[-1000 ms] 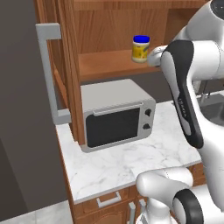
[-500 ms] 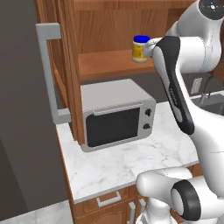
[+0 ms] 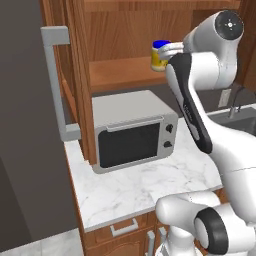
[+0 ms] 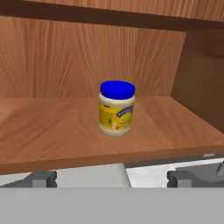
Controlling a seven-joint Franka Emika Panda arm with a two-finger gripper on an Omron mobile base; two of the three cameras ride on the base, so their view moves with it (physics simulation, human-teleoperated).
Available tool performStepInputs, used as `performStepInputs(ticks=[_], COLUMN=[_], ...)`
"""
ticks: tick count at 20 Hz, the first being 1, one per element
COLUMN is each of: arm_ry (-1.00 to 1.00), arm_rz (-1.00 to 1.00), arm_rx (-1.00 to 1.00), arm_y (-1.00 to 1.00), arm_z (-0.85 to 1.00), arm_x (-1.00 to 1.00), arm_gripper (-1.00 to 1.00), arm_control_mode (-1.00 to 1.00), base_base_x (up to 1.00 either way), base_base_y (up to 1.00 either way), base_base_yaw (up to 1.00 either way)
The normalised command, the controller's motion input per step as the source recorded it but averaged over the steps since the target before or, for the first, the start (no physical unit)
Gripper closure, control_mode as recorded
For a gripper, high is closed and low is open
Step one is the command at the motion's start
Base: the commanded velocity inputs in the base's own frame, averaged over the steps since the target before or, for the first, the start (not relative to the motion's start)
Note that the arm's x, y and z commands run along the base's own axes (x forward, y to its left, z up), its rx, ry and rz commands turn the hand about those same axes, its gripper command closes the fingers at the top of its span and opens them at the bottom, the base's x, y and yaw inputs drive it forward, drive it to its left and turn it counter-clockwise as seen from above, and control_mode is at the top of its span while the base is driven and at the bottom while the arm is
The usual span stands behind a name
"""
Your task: Move the condiment bottle and mayonnaise from the cabinet to the dining counter.
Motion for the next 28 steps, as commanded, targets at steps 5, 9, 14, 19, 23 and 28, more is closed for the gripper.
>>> performStepInputs(ticks=[5, 9, 14, 19, 23, 28], arm_ry=[-0.03, 0.00, 0.02, 0.03, 0.03, 0.05], arm_rz=[-0.06, -0.09, -0.11, -0.08, -0.02, -0.01], arm_rx=[0.00, 0.00, 0.00, 0.00, 0.00, 0.01], arm_y=[0.00, 0.00, 0.00, -0.02, -0.07, -0.02], arm_z=[0.09, 0.12, 0.20, 0.01, -0.05, -0.05], arm_x=[0.40, 0.48, 0.49, 0.49, 0.35, 0.38], arm_gripper=[-1.00, -1.00, -1.00, -1.00, -1.00, -1.00], arm_control_mode=[-1.00, -1.00, -1.00, -1.00, -1.00, -1.00], base_base_x=[0.00, 0.00, 0.00, 0.00, 0.00, 0.00], base_base_y=[0.00, 0.00, 0.00, 0.00, 0.00, 0.00], base_base_yaw=[0.00, 0.00, 0.00, 0.00, 0.00, 0.00])
